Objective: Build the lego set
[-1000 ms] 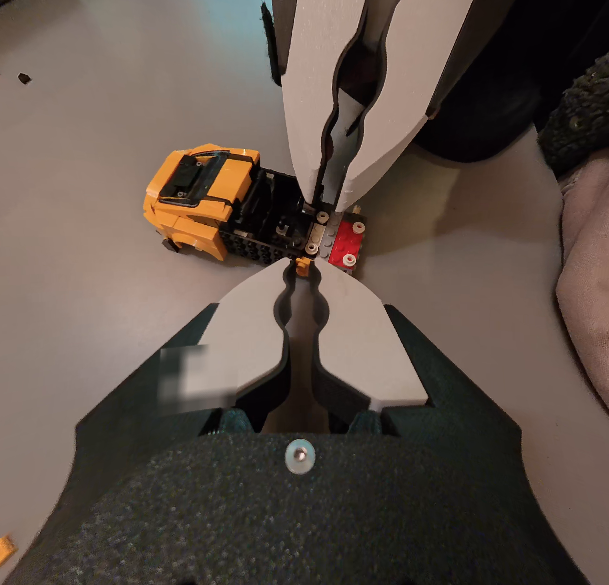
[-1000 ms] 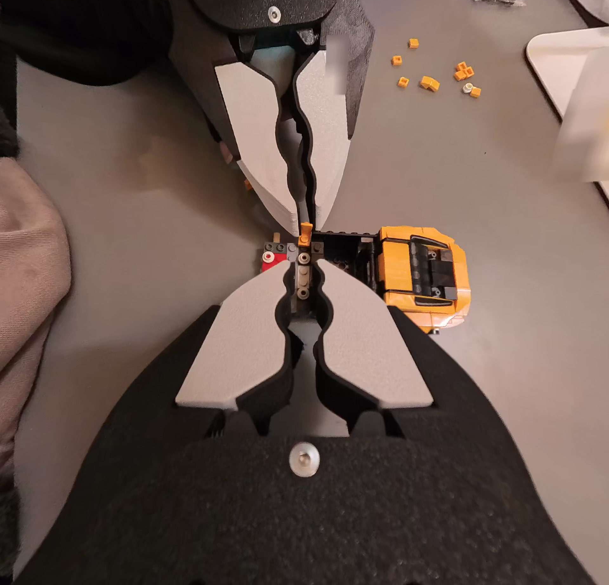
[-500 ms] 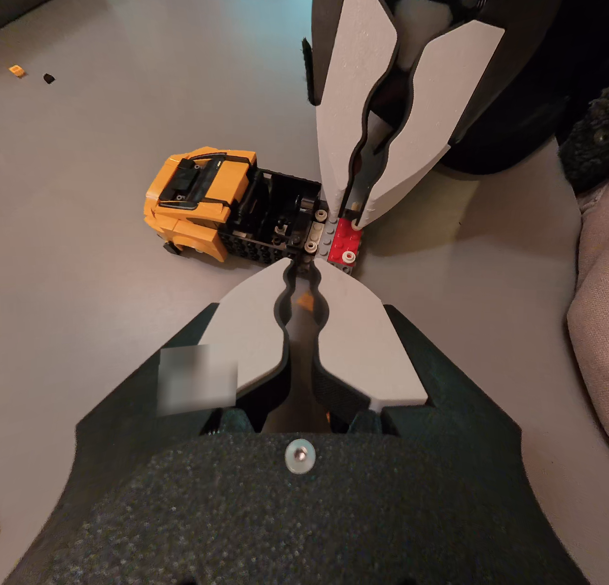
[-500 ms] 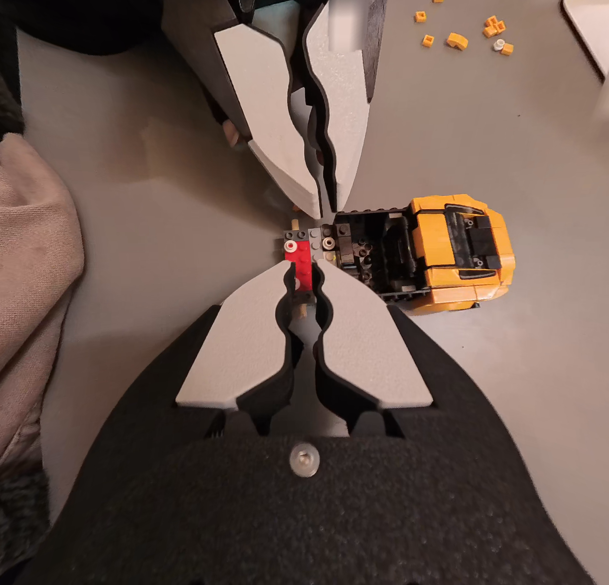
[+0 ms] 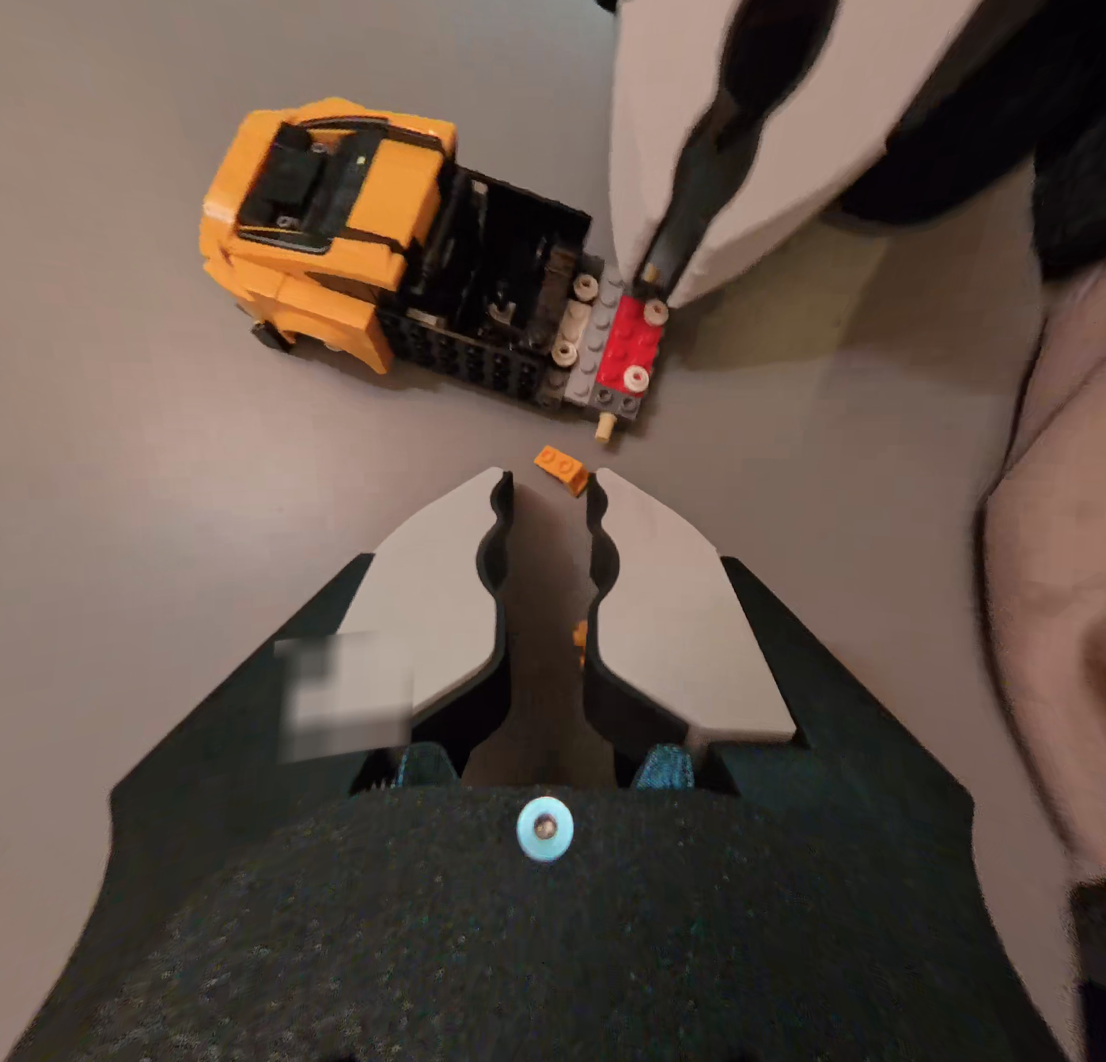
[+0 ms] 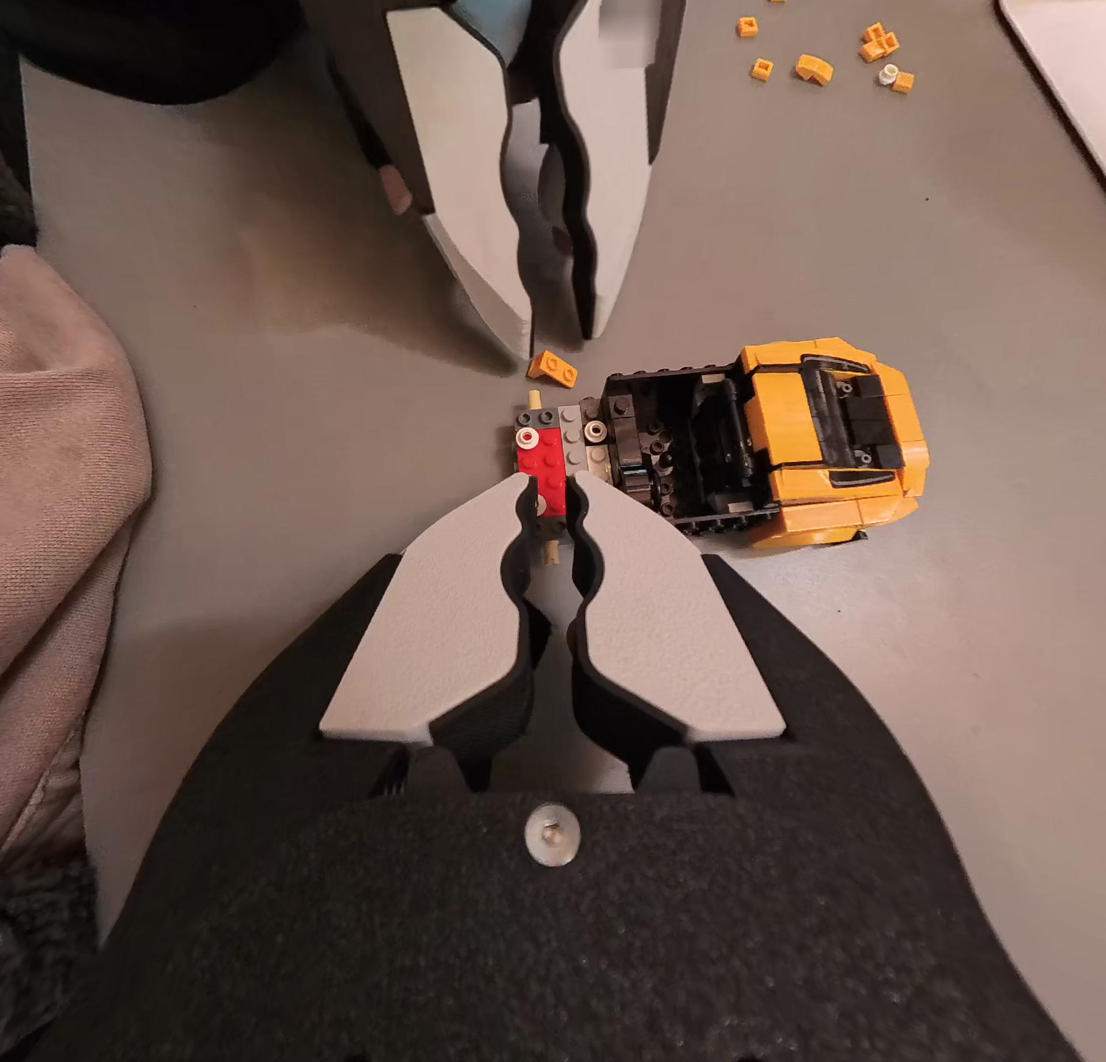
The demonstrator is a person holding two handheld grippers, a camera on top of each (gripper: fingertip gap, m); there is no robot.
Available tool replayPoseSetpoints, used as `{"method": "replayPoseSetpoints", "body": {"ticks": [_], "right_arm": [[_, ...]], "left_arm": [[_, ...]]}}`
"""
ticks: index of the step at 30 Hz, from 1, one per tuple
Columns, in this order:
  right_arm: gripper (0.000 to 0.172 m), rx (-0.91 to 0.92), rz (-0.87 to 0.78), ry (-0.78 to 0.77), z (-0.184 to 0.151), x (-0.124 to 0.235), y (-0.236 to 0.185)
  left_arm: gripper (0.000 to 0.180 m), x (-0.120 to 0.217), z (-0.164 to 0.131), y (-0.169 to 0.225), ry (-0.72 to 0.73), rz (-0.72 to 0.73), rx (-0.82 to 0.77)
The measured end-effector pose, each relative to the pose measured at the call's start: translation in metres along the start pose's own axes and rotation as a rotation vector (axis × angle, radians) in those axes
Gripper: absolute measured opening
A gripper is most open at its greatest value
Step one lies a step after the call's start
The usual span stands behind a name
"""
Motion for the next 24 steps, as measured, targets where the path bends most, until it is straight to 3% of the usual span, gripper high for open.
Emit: {"method": "replayPoseSetpoints", "body": {"ticks": [6, 10, 13, 16, 24], "right_arm": [[0.008, -0.005, 0.002, 0.005, 0.0, 0.0, -0.001], [0.007, -0.002, -0.002, 0.015, 0.0, 0.001, -0.001], [0.007, -0.002, -0.003, 0.021, 0.001, 0.002, -0.001], [0.007, -0.005, -0.02, 0.048, 0.004, 0.003, 0.001], [0.012, -0.08, -0.058, 0.333, 0.038, 0.019, 0.008]], "left_arm": [[0.028, -0.003, 0.006, 0.004, -0.105, 0.055, 0.133], [0.008, -0.01, 0.004, 0.005, -0.126, 0.07, 0.143], [0.008, -0.008, 0.003, 0.005, -0.103, 0.077, 0.125], [0.008, 0.003, 0.008, 0.0, 0.038, 0.022, 0.184], [0.008, 0.053, 0.053, -0.013, 0.671, -0.182, 0.468]]}}
Point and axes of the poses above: each gripper's, where its closed fingertips meet, x back along the fingers, z out of its top, y = z × x across the jaws, the point moved 3 cm from there along x, back along the fingers, and after that the axes turned 5 degrees about z, right-handed, at the moved point
